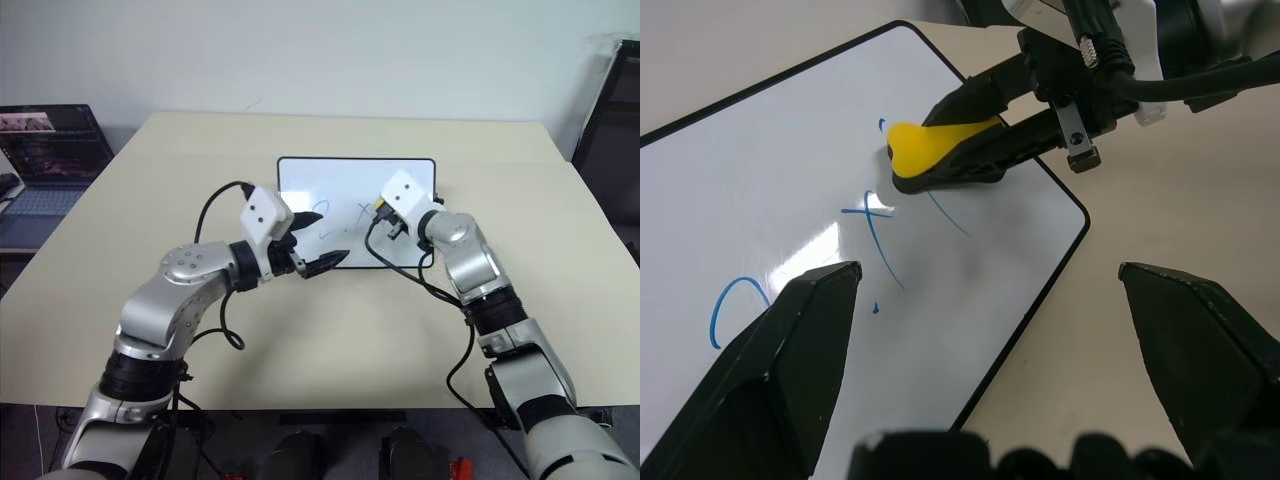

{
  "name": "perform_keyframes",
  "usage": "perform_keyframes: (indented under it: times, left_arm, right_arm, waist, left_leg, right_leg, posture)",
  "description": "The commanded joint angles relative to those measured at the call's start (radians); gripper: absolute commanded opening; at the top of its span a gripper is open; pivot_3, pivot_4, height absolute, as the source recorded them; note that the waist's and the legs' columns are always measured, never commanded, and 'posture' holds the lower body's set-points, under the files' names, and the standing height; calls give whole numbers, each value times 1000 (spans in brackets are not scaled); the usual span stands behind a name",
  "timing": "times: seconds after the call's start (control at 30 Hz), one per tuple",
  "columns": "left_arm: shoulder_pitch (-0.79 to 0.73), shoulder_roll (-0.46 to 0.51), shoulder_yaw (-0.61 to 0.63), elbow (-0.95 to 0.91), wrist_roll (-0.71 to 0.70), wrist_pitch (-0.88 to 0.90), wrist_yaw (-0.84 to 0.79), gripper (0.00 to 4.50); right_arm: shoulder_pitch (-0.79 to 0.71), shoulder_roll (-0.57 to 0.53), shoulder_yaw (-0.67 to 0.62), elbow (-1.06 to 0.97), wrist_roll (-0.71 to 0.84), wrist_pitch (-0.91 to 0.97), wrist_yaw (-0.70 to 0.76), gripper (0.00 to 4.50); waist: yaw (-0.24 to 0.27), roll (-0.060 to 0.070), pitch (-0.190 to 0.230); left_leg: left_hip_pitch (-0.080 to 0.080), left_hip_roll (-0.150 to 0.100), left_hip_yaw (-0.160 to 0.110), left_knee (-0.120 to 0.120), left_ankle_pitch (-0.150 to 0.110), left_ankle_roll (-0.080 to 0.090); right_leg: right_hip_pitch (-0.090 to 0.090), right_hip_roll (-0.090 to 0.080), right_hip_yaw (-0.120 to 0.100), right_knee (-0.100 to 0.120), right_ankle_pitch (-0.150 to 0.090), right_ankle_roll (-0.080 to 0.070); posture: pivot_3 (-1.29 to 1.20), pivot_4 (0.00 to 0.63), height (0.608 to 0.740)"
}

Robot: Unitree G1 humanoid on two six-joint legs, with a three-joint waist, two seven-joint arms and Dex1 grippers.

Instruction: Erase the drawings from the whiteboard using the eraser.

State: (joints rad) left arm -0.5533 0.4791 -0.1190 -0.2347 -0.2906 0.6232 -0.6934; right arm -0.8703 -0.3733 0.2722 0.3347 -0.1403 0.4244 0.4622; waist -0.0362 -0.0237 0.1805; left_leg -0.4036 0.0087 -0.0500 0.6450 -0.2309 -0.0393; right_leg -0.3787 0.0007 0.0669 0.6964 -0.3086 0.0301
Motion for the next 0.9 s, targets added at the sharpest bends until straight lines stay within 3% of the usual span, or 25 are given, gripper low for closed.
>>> perform_keyframes:
  times: [0.03, 0.57, 0.9]
  left_arm:
    - [-2, 5, 3, -23, -3, -29, -15, 4500]
    - [28, 1, -8, -5, 12, -79, -38, 4500]
    - [32, 0, -13, -5, 15, -84, -42, 4500]
  right_arm:
    - [-43, 0, -46, 37, -35, -44, -79, 963]
    - [-96, 45, -43, 160, -36, -50, -42, 963]
    - [38, -9, 35, -51, -50, 10, 140, 963]
  waist:
    - [0, 0, 0]
    - [-21, 0, 0]
    - [-22, 0, 0]
  left_leg:
    - [0, 0, 0, 0, 0, 0]
    - [1, 0, 1, 0, 0, 0]
    - [3, 0, 0, 0, 0, 0]
  right_leg:
    - [0, 0, 0, 0, 0, 0]
    - [0, 0, 1, 0, 0, 0]
    - [4, 0, 1, -1, 0, 0]
  posture:
    - [0, 150, 740]
    - [0, 150, 740]
    - [0, 150, 740]
